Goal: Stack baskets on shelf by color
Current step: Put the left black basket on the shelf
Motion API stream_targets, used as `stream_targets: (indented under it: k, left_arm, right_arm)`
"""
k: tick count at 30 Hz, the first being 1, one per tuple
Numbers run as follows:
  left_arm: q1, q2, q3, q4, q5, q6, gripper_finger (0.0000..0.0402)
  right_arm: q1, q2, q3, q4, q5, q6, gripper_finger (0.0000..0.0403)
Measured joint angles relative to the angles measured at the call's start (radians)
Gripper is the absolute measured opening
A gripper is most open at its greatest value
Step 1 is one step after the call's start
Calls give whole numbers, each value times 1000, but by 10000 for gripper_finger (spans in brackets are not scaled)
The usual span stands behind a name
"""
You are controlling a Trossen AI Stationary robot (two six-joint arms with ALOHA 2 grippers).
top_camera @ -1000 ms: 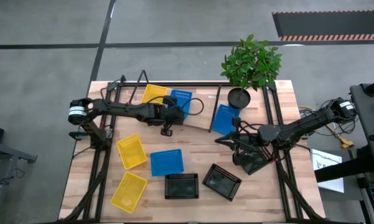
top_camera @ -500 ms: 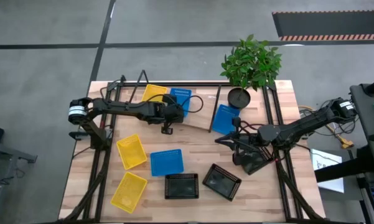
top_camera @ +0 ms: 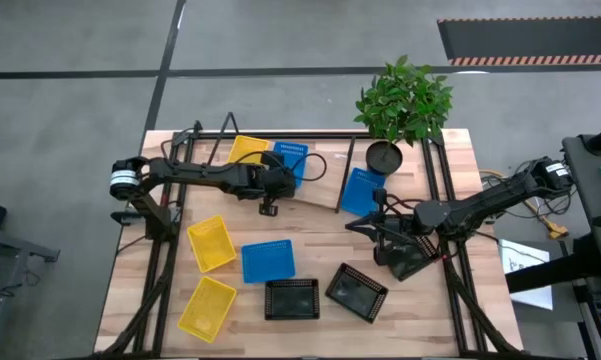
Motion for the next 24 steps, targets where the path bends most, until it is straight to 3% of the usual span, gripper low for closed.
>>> stream_targets:
  k: [9,16,20,24]
  left_arm:
    - [-59,-78,28,-55,0,-36,46]
    - [-198,-250,14,-47,26,-205,46]
    - [-301,-345,-31,28,30,-313,46]
    - [-413,-420,-120,239,30,-291,46]
  right_arm:
    - [0,0,0,0,0,-1,9]
    - [0,1,0,-9,2,18,9]
    - [0,2,0,-16,2,41,9]
    - [1,3,1,-17,0,85,9]
